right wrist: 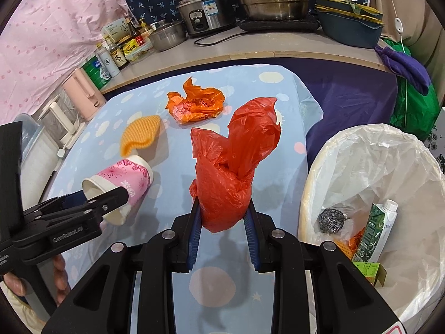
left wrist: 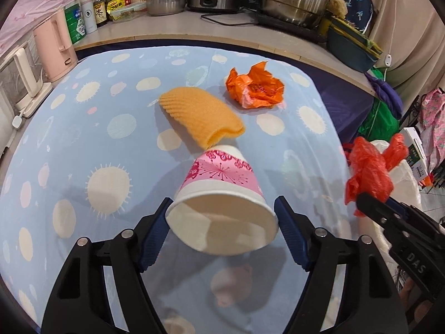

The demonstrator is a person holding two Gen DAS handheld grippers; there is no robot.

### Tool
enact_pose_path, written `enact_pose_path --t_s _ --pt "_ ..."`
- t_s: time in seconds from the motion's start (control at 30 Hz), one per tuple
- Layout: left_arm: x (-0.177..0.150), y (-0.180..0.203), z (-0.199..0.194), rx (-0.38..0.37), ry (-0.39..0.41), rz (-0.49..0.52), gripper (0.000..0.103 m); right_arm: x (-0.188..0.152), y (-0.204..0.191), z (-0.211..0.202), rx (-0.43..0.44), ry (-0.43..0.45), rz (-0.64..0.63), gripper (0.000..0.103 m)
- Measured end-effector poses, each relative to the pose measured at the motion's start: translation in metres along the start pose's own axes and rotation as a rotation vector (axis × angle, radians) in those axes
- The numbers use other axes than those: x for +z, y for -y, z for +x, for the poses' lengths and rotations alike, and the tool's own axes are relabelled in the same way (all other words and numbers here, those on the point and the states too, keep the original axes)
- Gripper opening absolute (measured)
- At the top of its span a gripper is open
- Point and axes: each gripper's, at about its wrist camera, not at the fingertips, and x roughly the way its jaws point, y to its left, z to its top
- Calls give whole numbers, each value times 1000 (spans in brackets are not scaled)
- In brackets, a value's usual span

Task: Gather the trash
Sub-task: 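Carry the pink cup and red bag over the trash bin with both grippers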

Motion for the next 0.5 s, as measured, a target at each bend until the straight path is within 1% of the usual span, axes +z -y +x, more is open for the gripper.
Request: enact_pose_path --t_s 0.27,0.5 --pt "-12 26 -41 -62 31 24 70 -6 5 -36 10 46 2 27" --pt "-18 59 -67 -125 63 73 69 -14 25 -73 -9 94 31 27"
